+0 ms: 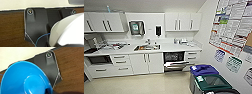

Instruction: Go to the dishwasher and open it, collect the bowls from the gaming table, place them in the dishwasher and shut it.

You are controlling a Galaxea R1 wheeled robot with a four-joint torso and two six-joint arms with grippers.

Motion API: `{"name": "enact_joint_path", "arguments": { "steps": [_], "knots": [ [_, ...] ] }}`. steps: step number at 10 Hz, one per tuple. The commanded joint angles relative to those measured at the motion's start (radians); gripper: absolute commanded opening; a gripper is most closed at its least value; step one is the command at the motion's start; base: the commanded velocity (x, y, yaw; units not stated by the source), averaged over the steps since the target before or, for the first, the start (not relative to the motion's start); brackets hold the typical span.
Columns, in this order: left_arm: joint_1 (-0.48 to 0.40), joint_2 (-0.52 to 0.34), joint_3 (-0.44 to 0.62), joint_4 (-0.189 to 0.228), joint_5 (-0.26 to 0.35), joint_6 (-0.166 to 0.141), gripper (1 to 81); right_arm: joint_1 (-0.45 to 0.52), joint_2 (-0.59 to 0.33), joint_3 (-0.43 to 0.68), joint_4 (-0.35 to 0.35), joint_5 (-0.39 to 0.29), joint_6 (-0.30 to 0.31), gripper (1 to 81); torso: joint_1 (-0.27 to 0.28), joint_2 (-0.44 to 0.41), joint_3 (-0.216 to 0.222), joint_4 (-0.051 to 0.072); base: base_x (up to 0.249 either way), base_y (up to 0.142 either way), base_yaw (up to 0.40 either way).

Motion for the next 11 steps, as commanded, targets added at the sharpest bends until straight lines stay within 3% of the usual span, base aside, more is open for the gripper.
{"name": "enact_joint_path", "arguments": {
  "steps": [1, 11],
  "knots": [
    [-0.037, -0.006, 0.0, -0.003, 0.034, 0.002, 1.0, 0.042, -0.018, 0.0, -0.009, -0.054, -0.005, 1.0, 0.0, 0.0, 0.0, 0.0, 0.118, 0.0, 0.0],
    [-0.037, -0.004, 0.0, -0.003, 0.034, 0.002, 1.0, 0.043, -0.012, -0.006, -0.009, -0.064, -0.005, 1.0, -0.001, 0.0, 0.0, 0.0, 0.118, 0.0, 0.0]
  ]
}}
